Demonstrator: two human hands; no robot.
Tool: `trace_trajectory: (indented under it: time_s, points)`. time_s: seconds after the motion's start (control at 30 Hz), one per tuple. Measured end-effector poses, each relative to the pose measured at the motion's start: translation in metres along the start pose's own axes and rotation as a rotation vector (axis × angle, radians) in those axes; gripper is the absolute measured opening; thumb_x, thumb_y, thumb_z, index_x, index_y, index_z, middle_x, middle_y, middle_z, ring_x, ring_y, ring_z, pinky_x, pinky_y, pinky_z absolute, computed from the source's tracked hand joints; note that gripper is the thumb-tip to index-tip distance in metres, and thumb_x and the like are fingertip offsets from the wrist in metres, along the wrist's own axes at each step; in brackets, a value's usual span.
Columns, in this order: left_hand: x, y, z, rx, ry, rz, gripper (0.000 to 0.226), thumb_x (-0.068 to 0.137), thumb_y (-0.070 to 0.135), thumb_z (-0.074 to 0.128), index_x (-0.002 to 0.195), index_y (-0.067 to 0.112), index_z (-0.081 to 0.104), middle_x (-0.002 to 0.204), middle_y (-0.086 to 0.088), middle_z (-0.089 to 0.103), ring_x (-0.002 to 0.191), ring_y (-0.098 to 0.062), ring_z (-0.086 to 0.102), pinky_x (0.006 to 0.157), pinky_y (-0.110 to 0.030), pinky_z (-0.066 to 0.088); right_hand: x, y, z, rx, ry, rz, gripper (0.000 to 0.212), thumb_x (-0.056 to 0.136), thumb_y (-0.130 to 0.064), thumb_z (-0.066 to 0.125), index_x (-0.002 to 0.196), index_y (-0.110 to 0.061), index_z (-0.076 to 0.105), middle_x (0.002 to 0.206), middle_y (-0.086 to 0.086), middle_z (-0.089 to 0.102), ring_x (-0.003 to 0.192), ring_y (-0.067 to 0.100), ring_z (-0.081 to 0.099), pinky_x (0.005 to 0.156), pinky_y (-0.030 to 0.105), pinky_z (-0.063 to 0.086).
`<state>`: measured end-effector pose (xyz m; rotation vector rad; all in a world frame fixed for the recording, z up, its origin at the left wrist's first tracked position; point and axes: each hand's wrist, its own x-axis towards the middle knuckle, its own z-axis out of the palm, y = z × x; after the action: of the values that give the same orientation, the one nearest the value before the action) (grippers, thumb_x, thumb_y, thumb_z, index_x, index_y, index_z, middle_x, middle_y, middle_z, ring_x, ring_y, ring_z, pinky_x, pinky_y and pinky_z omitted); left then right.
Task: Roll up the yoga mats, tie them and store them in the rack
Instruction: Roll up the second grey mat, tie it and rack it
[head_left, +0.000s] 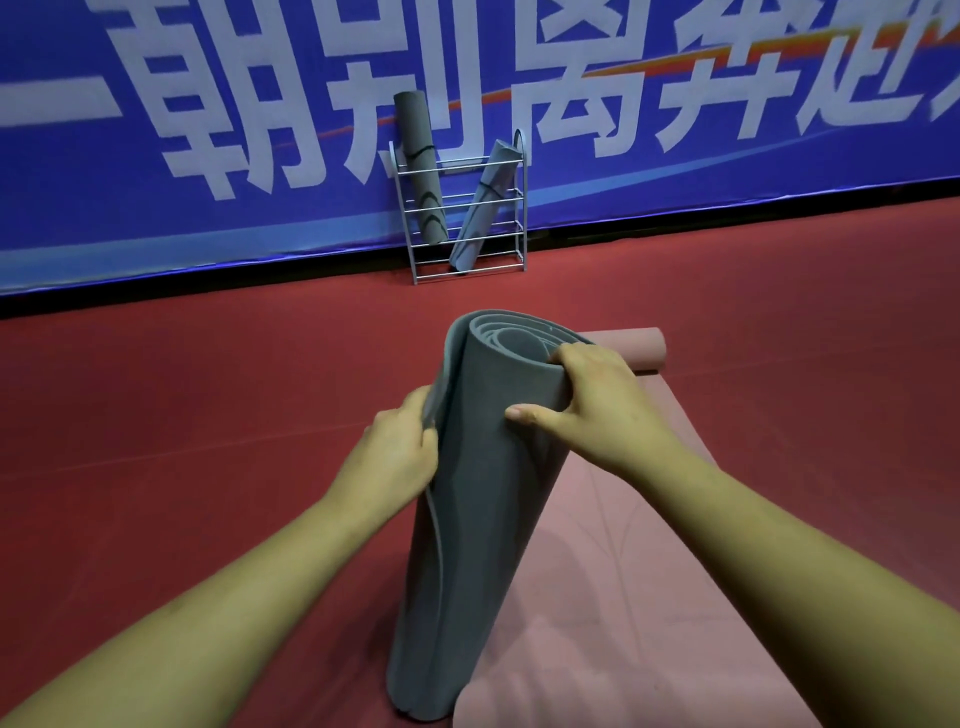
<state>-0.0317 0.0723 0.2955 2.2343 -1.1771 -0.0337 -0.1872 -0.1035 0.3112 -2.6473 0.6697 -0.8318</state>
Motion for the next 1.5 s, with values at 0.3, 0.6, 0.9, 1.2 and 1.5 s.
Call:
trace_trajectory:
  time_s: [0.3,0.6,0.9,1.2,1.5]
  points:
    - [-0.024,0.050,0.038,0.173,-0.063,0.020,0.068,0.097,0.019,0.040,0.156,0.007,0.007,0.148,-0.020,0.042,0.121,-0.042,0.052,0.095,-0.042,0.041,-0.014,-0.006,0.000,-0.017,0.095,0.129,0.058,0.073,-0.065,0.072,0.100,-0.014,0.061,0.105,0.002,0.065,0.105,0.025,0.051,0.096,0.038,0.041]
    - [-0.018,0.048,0.081,-0.054,-0.008,-0.053,0.150,0.051,0.068,0.081,0.152,0.003,-0.010,0.152,-0.020,0.015,0.142,-0.038,0.020,0.117,-0.043,0.026,-0.017,-0.023,0.004,-0.075,0.190,0.070,0.046,0.092,-0.055,0.056,0.069,-0.018,0.039,0.074,-0.002,0.050,0.076,0.026,0.047,0.082,0.042,0.039]
    - [-0.014,0.031,0.077,-0.128,-0.074,0.090,0.139,0.052,0.062,0.085,0.153,0.020,-0.001,0.157,-0.002,0.016,0.146,-0.022,0.017,0.117,-0.042,0.028,0.026,-0.019,-0.050,0.008,0.025,0.289,0.077,0.092,-0.075,0.022,0.149,-0.025,0.038,0.154,0.009,0.039,0.145,0.027,0.029,0.117,0.055,0.016]
    - [-0.021,0.040,0.086,-0.242,-0.118,0.101,0.147,0.038,0.069,0.083,0.151,0.034,-0.005,0.159,0.005,0.011,0.149,-0.016,0.014,0.117,-0.045,0.030,0.010,-0.023,-0.023,0.024,-0.443,0.323,0.097,0.081,-0.087,0.024,0.157,-0.034,-0.003,0.166,0.003,-0.009,0.153,0.029,-0.009,0.115,0.066,-0.009]
    - [-0.024,0.068,0.111,-0.136,-0.129,0.105,0.137,0.047,0.063,0.082,0.152,0.031,0.001,0.150,-0.001,0.028,0.141,-0.023,0.029,0.111,-0.041,0.037,-0.013,0.022,-0.035,0.162,-0.271,0.359,0.088,0.080,-0.085,0.031,0.152,-0.035,0.027,0.162,-0.002,0.026,0.151,0.024,0.017,0.118,0.060,0.014]
